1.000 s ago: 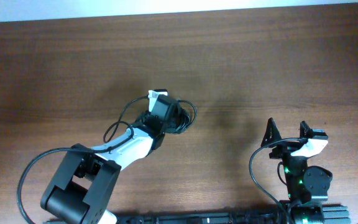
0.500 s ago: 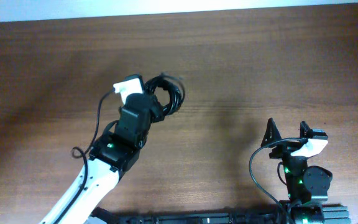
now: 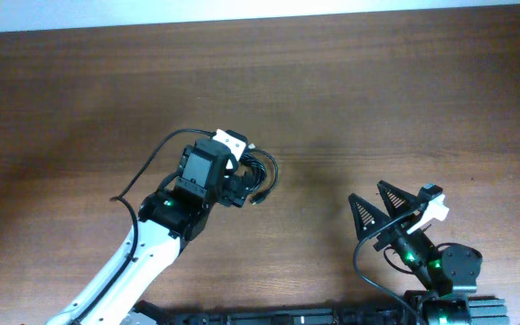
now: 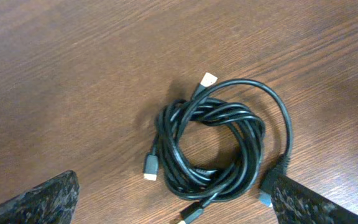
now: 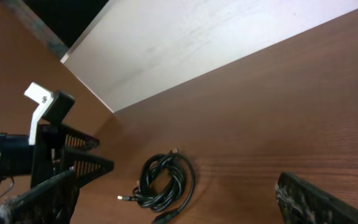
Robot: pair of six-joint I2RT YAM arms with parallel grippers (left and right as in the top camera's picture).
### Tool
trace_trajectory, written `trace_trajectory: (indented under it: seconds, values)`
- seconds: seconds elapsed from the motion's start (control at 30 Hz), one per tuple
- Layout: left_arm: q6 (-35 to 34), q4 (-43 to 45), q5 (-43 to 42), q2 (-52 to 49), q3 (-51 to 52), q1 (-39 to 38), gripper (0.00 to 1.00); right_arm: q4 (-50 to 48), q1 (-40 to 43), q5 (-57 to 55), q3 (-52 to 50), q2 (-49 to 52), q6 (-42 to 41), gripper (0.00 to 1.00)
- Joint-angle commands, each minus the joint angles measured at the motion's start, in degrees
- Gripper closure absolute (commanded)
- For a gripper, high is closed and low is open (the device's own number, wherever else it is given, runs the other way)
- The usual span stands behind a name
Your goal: Untangle cables
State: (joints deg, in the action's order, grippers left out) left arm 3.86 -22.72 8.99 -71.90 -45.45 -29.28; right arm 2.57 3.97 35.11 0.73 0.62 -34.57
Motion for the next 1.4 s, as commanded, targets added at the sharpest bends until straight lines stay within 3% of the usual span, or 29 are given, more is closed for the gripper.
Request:
trace_trajectory:
  seconds: [0.0,0.07,0.17,0.27,0.33,0.37,0.4,0.43,0.47,0.5,0.57,0.6,0.7,0.77,0.83,0.9,0.97,1.03,1.13,1.23,1.3,1.37]
  values:
    - [-34.2,-3.0,-3.9,-1.2,-0.3,0.2,0.01,0.2,-0.2,1.8,-0.4,-0.4,-0.4,0.02]
    - [-71.4,-5.6,-11.1,-3.9,-0.3,0.2,0.01,0.2,-0.2,2.0,-0.4,-0.4,-0.5,0.02]
    - [-80.1,-4.7,-15.4,-6.4,-0.3,0.2,0.01,0.3,-0.2,3.3,-0.4,-0.4,-0.5,0.02]
    - [-100.8,-4.8,-15.7,-12.2,-0.3,0.2,0.02,0.4,-0.2,3.3,-0.4,-0.4,-0.5,0.02]
    - [-106.7,-3.1,-15.1,-17.1,-0.3,0.2,0.05,0.4,-0.2,3.3,-0.4,-0.4,-0.4,0.02]
    - [-106.7,-0.6,-14.7,-20.0,-0.3,0.2,0.12,0.4,-0.2,3.3,-0.4,-0.4,-0.4,0.02]
    - [-106.4,1.1,-14.0,-21.8,-0.3,0.2,0.29,0.4,-0.2,3.3,-0.4,-0.4,-0.4,0.02]
    - [-104.9,2.7,-12.0,-23.5,-0.3,0.2,0.51,0.4,-0.2,3.3,-0.4,-0.4,-0.5,0.02]
    - [-103.1,3.2,-9.4,-24.2,-0.3,0.2,0.66,0.4,-0.2,3.3,-0.4,-0.4,-0.5,0.02]
    - [-100.2,5.3,-10.4,-24.1,-0.4,0.6,0.74,0.3,-0.2,3.7,-0.4,-0.4,-0.5,0.02]
    - [-85.5,9.6,-11.2,-23.4,-0.6,2.3,0.92,0.3,-0.2,3.3,-0.4,-0.4,-0.4,0.02]
    - [-79.8,9.6,-11.4,-22.5,-0.7,3.7,0.96,0.3,-0.2,3.2,-0.4,-0.4,0.0,0.0]
    - [-48.1,9.5,-14.2,-14.8,-0.8,10.4,0.98,0.2,-0.2,2.9,-0.3,-0.4,9.8,0.01]
    - [-32.0,6.4,-14.8,-9.5,-0.8,12.5,1.0,1.1,-0.2,-0.3,1.1,0.6,11.8,0.01]
    - [-17.4,3.7,-16.2,-4.0,-0.8,12.7,1.0,4.4,-0.2,-0.5,3.9,4.0,11.8,0.01]
    - [-7.6,3.5,-20.6,0.2,-0.8,12.7,1.0,9.4,-0.2,-1.1,8.4,10.9,11.9,0.02]
    - [-5.3,3.2,-22.0,3.0,-0.8,12.7,1.0,11.1,-0.2,0.7,14.6,20.5,11.9,0.02]
    - [-4.1,2.0,-28.9,3.8,-0.8,12.7,1.0,9.4,-0.3,12.0,21.5,31.4,11.9,0.02]
    - [3.0,-0.3,-42.1,3.8,-0.8,12.7,1.0,-7.3,-4.7,24.9,22.9,44.8,11.8,0.02]
    - [5.1,-3.3,-42.7,3.8,-0.8,12.7,1.0,-22.2,-14.6,24.9,22.9,55.6,11.8,0.01]
    - [5.4,-5.0,-42.7,3.8,-0.8,12.7,1.0,-30.1,-22.8,17.0,22.9,64.8,11.8,0.09]
    - [5.5,-5.5,-42.8,3.8,-0.8,12.7,1.0,-33.9,-25.9,14.7,22.9,69.6,11.6,0.17]
